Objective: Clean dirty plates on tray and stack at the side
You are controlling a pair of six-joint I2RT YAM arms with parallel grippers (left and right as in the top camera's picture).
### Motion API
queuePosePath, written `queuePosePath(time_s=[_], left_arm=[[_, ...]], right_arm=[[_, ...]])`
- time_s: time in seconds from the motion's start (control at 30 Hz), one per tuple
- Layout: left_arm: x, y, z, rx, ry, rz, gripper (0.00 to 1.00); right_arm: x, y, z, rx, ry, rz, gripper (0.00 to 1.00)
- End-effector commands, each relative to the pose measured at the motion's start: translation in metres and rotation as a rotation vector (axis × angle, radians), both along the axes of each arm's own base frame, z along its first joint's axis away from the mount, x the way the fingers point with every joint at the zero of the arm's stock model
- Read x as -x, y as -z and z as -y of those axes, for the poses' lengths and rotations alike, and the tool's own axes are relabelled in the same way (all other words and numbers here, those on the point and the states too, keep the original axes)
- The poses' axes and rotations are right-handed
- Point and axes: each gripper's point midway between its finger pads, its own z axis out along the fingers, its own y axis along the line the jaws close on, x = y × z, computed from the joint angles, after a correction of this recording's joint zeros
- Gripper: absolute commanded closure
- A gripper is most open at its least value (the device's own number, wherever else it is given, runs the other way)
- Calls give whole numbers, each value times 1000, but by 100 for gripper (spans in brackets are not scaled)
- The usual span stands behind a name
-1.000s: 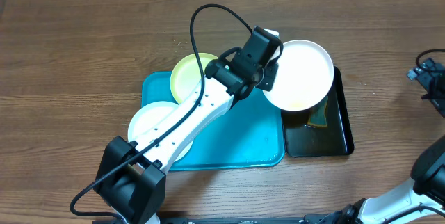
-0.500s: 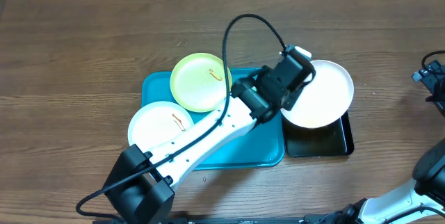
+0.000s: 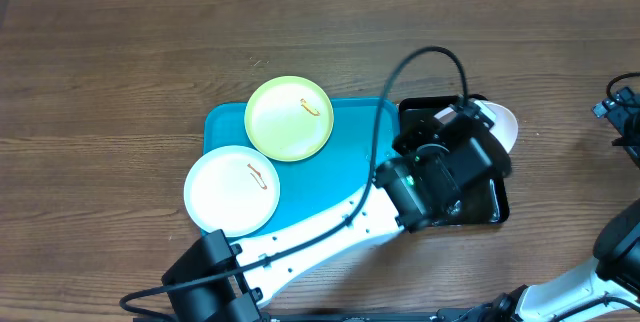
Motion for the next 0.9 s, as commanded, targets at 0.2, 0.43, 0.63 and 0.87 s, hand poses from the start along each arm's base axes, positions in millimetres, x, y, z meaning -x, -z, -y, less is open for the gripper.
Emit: queuePosePath(time_s=[0.2, 0.43, 0.63, 0.87], left_arm=[[13, -54, 9, -82, -35, 254, 96], [10, -42, 12, 0, -23, 176, 96], [3, -3, 17, 189, 22, -111, 96], [-36, 17, -10, 391, -33, -356, 96]], right_arm=[[-4, -7, 4, 18, 5, 18, 0], [-4, -7, 4, 18, 5, 18, 0], [-4, -7, 4, 18, 5, 18, 0], [-4, -7, 4, 18, 5, 18, 0]])
